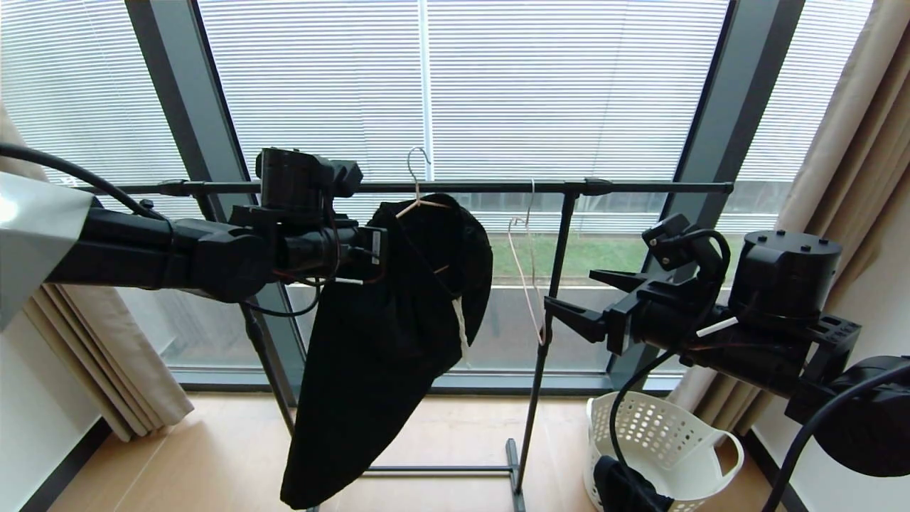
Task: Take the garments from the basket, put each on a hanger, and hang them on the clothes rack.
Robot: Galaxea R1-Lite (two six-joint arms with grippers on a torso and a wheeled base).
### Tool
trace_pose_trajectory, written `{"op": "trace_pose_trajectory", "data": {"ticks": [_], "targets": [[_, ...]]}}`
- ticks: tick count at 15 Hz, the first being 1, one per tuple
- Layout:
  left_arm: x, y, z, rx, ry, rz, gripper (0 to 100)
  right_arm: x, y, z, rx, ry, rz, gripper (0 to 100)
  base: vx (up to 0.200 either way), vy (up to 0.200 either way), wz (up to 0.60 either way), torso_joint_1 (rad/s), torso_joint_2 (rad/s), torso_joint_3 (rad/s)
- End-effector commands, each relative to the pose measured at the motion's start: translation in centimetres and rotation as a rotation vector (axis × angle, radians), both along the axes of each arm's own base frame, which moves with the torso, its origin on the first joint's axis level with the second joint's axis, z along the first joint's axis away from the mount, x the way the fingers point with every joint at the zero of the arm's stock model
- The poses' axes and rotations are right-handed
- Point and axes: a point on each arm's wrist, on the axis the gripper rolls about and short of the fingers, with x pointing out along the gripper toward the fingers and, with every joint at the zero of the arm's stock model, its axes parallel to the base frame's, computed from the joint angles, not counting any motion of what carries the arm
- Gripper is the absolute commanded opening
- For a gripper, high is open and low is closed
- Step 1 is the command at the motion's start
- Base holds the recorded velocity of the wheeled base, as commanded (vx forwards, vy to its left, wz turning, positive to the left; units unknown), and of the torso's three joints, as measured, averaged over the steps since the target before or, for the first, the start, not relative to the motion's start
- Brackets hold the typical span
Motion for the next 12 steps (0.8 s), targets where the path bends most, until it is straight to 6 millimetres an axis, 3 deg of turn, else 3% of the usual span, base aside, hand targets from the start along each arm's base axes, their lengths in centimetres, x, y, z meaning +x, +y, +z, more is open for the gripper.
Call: {"op": "trace_pose_trajectory", "data": {"ticks": [1,12], "targets": [[0.8,-0.3,-1.3,0.007,0.024,0.004,0,0.1,0.0,-0.2,-0.002,0.007,0.000,100,0.000,0.000,0.00,0.000,0.00,0.000],[4.2,-1.8,-3.1,-0.056,0.029,0.101,0,0.3,0.1,-0.7,-0.010,0.017,0.001,100,0.000,0.000,0.00,0.000,0.00,0.000]]}}
